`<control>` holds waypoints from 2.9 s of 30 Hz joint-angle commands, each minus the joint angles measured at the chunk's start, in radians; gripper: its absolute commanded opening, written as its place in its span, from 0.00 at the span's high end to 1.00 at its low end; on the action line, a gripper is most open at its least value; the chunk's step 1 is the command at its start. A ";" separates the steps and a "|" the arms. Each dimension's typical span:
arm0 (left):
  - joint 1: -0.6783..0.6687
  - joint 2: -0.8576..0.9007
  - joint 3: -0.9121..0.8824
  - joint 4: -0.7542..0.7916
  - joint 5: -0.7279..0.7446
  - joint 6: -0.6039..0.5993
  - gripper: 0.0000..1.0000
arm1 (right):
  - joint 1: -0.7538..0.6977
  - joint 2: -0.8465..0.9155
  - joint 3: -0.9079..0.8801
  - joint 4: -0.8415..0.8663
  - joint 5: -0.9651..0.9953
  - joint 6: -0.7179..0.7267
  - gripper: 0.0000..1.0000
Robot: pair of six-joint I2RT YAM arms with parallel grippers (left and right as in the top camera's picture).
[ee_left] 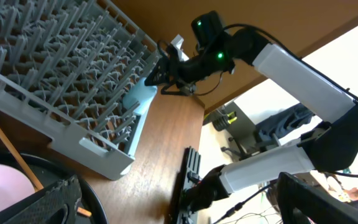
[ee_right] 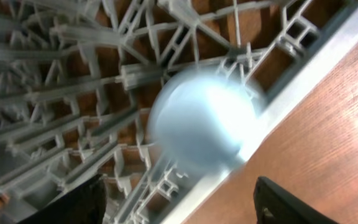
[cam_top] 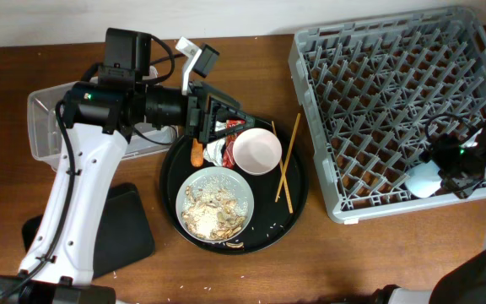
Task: Sort waste into correct bins and load items into the dishwasher rack
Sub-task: 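Grasp the pink bowl with the right gripper and lift it, then place the pink bowl upright in the dish rack with the right gripper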
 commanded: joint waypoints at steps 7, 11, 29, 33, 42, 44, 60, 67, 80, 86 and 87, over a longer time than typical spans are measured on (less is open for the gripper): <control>-0.094 -0.005 0.003 -0.026 -0.339 0.008 0.02 | 0.254 -0.223 0.188 -0.060 -0.170 -0.167 0.26; -0.099 -0.005 0.003 -0.030 -0.399 0.002 0.04 | 0.609 -0.190 0.179 -0.039 -0.141 -0.166 0.39; 0.116 -0.198 0.185 -0.434 -1.247 -0.297 0.01 | 0.906 0.353 0.154 0.192 0.018 0.041 0.56; 0.174 -0.328 0.185 -0.436 -1.336 -0.309 0.01 | 0.938 0.441 0.154 0.263 0.014 0.046 0.57; 0.174 -0.377 0.185 -0.451 -1.332 -0.309 0.01 | 0.938 0.454 0.156 0.301 0.023 0.068 0.96; 0.174 -0.377 0.185 -0.460 -1.332 -0.309 0.01 | 0.935 0.414 0.164 0.276 0.074 0.068 0.96; 0.174 -0.377 0.185 -0.459 -1.332 -0.309 0.01 | 0.813 0.150 0.230 0.176 1.420 0.066 0.96; 0.174 -0.377 0.185 -0.460 -1.332 -0.309 0.01 | 0.633 0.356 0.230 0.194 1.391 0.067 0.96; 0.174 -0.377 0.185 -0.460 -1.332 -0.309 0.01 | 0.653 0.469 0.230 0.192 1.327 0.005 0.96; 0.174 -0.377 0.185 -0.460 -1.332 -0.309 0.01 | 0.759 0.467 0.230 0.081 1.349 0.013 0.94; 0.174 -0.377 0.185 -0.460 -1.332 -0.309 0.00 | 0.766 0.459 0.233 0.039 1.347 0.069 0.62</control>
